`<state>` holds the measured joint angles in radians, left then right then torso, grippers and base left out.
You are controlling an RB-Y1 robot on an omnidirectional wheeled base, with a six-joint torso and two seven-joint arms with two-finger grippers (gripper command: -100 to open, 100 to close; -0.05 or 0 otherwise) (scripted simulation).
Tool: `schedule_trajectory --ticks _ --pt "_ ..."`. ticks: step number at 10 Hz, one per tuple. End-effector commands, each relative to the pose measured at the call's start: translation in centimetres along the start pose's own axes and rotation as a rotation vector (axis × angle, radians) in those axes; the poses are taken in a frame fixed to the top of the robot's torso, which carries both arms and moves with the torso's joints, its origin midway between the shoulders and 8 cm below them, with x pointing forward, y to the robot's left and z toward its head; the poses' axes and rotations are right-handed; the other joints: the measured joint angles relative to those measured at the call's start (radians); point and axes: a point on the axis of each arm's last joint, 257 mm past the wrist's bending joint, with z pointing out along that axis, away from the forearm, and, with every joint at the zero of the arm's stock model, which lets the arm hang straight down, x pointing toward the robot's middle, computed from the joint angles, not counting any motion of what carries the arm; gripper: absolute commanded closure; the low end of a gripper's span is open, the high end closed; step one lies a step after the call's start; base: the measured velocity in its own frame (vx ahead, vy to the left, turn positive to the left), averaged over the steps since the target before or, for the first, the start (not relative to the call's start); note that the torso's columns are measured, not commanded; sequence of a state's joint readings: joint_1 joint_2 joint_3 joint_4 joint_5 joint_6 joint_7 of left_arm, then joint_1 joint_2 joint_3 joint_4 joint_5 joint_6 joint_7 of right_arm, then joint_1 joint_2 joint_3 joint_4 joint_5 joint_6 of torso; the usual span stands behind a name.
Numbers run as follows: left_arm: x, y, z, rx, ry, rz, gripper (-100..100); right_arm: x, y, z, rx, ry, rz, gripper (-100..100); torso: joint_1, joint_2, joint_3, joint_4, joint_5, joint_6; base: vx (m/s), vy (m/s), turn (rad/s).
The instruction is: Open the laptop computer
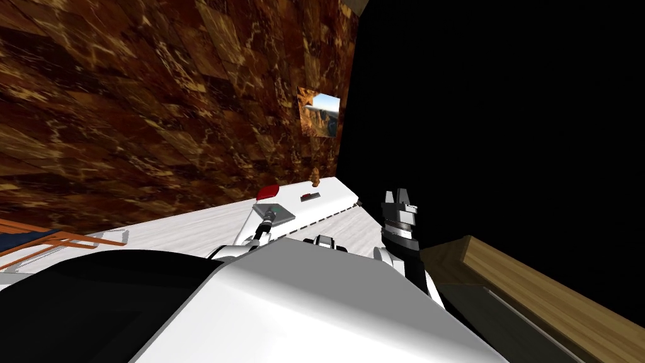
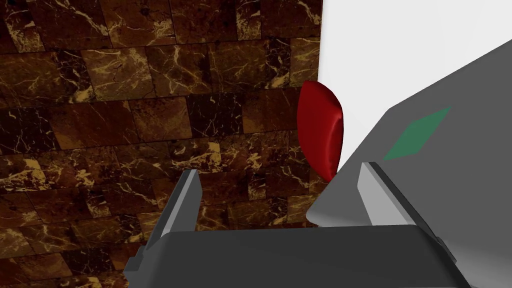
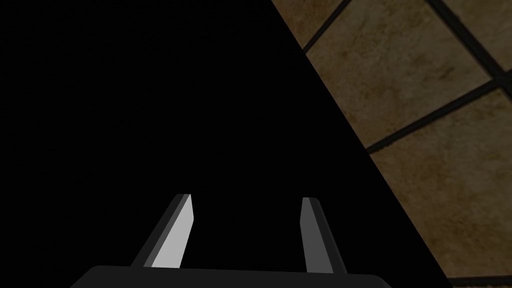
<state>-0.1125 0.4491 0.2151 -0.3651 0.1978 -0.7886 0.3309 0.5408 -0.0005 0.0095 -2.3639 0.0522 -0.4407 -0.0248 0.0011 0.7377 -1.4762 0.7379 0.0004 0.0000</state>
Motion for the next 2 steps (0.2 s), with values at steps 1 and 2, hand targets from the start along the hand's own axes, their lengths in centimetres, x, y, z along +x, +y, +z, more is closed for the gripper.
schedule_trajectory --ticks 1,2 --pt "0.00 0.00 0.00 0.000 0.000 0.000 0 0.00 0.00 0.00 0.000 0.000 0.000 0 -0.001 0.000 0.000 0.000 0.000 0.000 0.000 0.000 0.000" --pt "0.00 0.00 0.00 0.000 0.000 0.000 0 0.00 0.00 0.00 0.000 0.000 0.000 0 -0.001 0.000 0.000 0.000 0.000 0.000 0.000 0.000 0.000"
